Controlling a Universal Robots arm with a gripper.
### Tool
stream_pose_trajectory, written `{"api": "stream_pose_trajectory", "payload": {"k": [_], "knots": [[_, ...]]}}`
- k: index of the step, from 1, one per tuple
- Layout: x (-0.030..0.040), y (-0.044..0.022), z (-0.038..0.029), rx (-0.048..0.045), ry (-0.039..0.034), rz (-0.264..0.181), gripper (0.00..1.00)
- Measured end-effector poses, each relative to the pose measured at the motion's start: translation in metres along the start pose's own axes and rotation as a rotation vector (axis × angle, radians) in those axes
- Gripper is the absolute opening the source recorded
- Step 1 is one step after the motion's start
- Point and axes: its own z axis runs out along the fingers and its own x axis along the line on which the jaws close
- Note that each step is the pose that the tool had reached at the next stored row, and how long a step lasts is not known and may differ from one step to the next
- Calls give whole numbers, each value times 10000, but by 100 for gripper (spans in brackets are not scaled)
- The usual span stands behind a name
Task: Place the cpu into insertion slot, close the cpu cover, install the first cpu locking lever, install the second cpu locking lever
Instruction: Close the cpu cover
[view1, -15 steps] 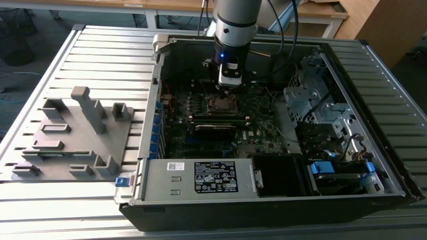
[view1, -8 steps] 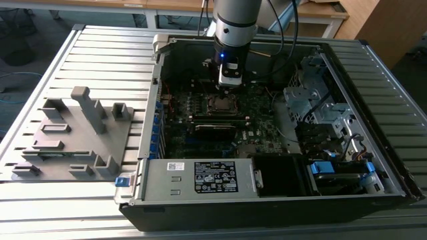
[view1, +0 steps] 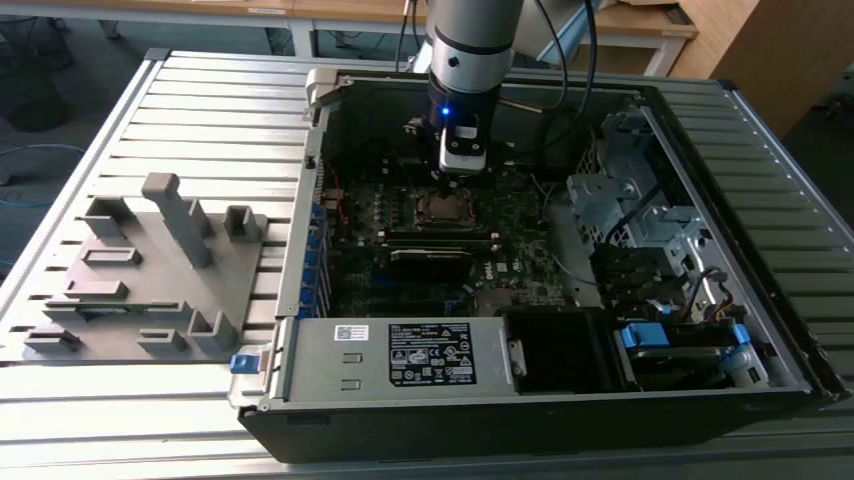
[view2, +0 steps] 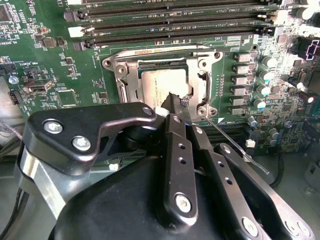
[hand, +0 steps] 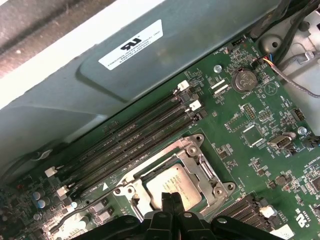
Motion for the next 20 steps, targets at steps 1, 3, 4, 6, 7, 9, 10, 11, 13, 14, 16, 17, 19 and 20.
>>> {"api": "stream_pose_trajectory", "payload": {"k": [1, 3, 4, 6, 7, 9, 10, 11, 13, 14, 16, 17, 19, 20], "knots": [[0, 0, 0, 0, 0, -1, 10], [0, 0, 0, 0, 0, -3, 10], [0, 0, 0, 0, 0, -3, 10], [0, 0, 0, 0, 0, -3, 10], [0, 0, 0, 0, 0, -3, 10], [0, 0, 0, 0, 0, -3, 10], [0, 0, 0, 0, 0, -3, 10], [0, 0, 0, 0, 0, -6, 10], [0, 0, 0, 2, 0, -39, 10], [0, 0, 0, 2, 1, -76, 10], [0, 0, 0, 6, 2, -208, 10], [0, 0, 0, 7, 3, -290, 10], [0, 0, 1, 11, 4, -467, 10], [0, 0, 1, 14, 5, -557, 10]]}}
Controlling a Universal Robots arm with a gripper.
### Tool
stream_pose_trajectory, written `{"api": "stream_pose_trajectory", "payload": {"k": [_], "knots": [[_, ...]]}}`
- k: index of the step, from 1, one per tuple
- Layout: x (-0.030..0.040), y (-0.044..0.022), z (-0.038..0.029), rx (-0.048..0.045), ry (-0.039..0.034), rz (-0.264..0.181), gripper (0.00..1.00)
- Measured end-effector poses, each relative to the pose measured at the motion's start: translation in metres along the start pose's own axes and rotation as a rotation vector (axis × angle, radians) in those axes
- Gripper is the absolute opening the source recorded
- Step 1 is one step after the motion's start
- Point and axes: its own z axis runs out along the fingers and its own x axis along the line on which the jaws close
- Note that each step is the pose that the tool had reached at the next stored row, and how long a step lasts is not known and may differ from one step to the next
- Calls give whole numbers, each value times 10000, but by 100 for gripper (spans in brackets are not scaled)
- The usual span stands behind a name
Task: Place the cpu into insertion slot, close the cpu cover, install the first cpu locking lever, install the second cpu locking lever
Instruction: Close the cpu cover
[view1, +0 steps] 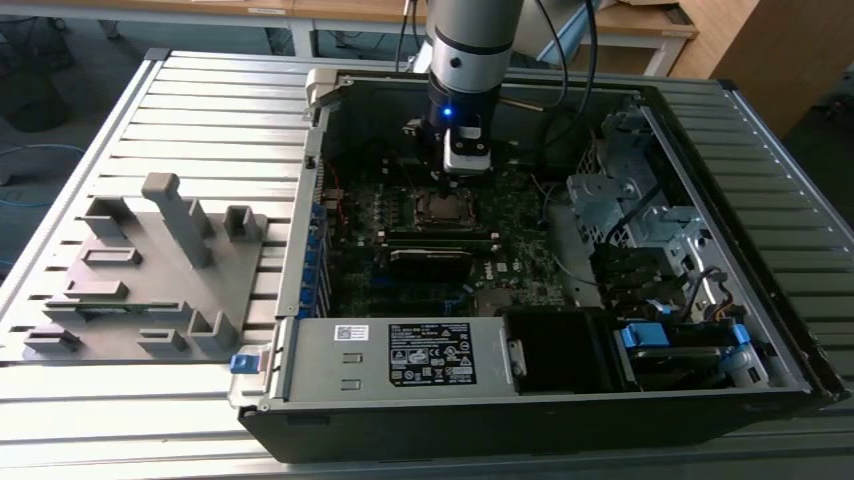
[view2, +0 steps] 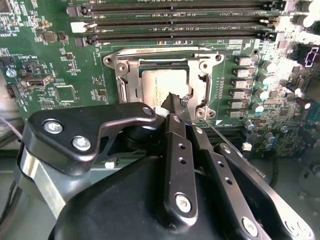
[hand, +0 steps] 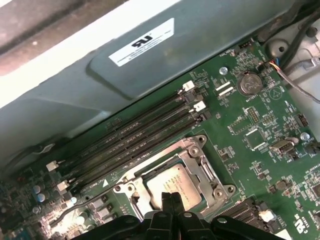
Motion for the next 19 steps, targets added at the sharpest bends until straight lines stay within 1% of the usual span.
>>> {"api": "stream_pose_trajectory", "payload": {"k": [12, 19], "knots": [[0, 0, 1, 30, 11, -1220, 10], [0, 0, 2, 42, 16, -1725, 10]]}}
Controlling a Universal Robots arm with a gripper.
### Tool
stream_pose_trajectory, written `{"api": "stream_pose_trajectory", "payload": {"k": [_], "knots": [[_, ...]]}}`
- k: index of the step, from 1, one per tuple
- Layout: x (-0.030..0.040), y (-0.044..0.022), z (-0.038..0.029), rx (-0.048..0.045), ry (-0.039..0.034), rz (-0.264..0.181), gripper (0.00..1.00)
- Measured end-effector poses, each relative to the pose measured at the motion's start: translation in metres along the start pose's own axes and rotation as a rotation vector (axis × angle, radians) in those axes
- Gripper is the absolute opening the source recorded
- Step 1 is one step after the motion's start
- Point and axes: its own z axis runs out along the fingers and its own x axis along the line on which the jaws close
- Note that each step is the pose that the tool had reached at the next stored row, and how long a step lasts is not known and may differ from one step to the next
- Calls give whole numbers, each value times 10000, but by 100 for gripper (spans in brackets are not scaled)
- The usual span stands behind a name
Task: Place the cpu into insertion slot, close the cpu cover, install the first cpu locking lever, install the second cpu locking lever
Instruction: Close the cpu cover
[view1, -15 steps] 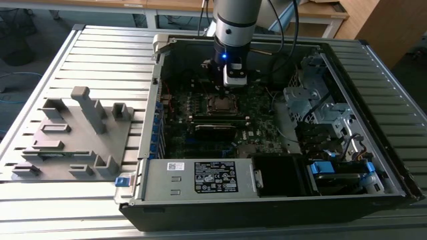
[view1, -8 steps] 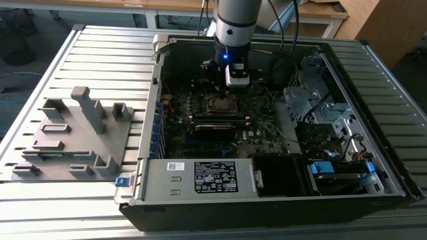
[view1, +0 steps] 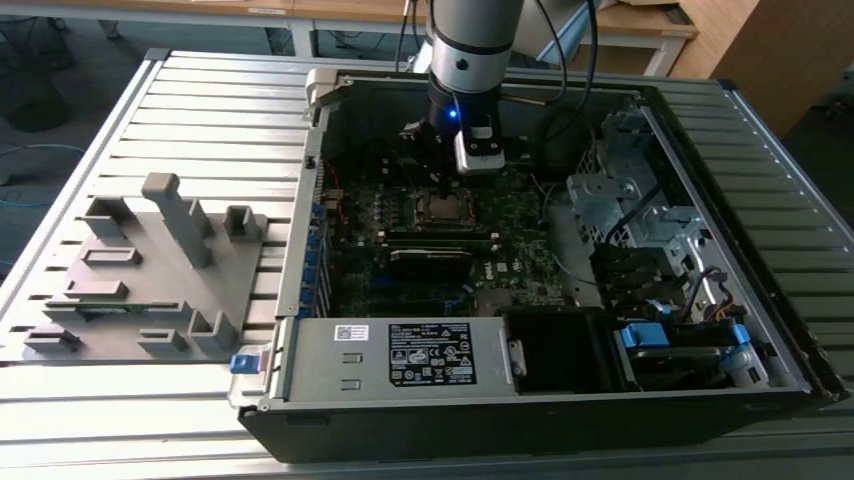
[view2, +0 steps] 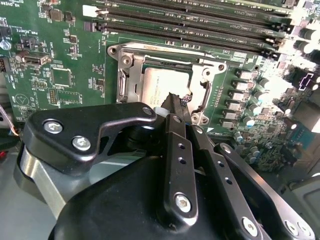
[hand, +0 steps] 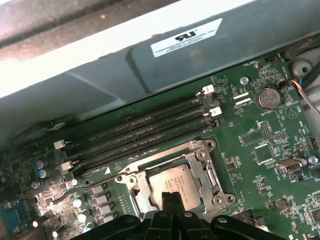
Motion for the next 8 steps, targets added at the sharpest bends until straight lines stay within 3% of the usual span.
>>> {"api": "stream_pose_trajectory", "payload": {"k": [8], "knots": [[0, 0, 0, 12, 4, -452, 10]]}}
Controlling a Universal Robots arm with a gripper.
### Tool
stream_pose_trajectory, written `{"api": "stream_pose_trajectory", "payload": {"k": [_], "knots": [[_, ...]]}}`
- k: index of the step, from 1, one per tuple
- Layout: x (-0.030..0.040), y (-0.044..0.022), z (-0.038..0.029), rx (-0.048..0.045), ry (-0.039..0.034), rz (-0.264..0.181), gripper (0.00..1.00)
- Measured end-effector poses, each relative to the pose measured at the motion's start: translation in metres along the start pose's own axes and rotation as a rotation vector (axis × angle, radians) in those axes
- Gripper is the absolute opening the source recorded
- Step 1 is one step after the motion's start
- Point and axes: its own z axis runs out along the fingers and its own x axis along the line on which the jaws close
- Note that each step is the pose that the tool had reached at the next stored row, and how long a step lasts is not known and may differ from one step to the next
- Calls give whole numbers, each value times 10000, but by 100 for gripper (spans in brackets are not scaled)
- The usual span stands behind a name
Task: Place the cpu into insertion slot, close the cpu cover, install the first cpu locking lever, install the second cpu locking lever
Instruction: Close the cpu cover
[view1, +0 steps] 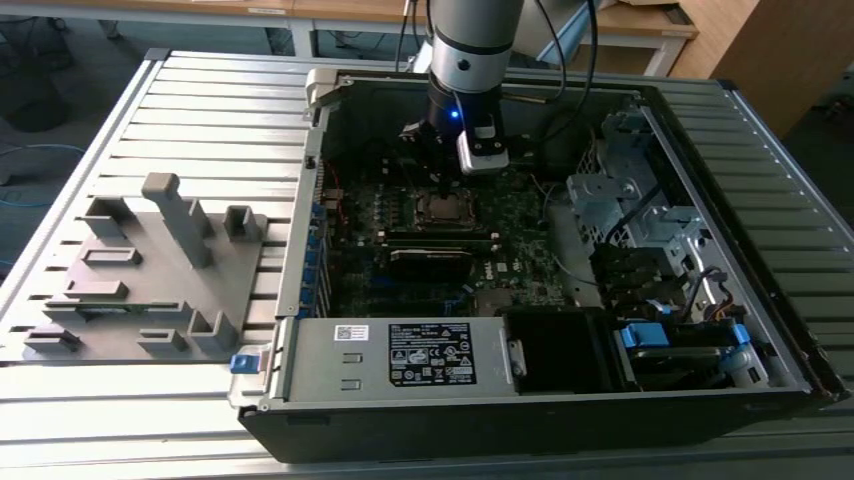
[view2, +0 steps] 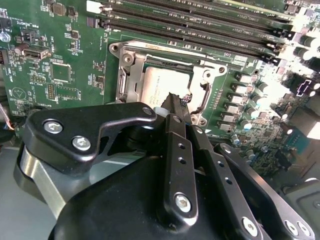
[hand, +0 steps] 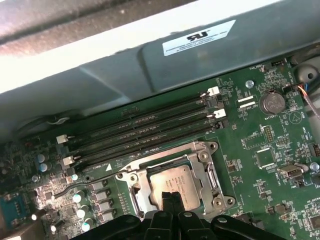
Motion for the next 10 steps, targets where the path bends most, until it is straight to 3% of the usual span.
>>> {"api": "stream_pose_trajectory", "payload": {"k": [10], "knots": [[0, 0, 0, 1, 0, -9, 10]]}}
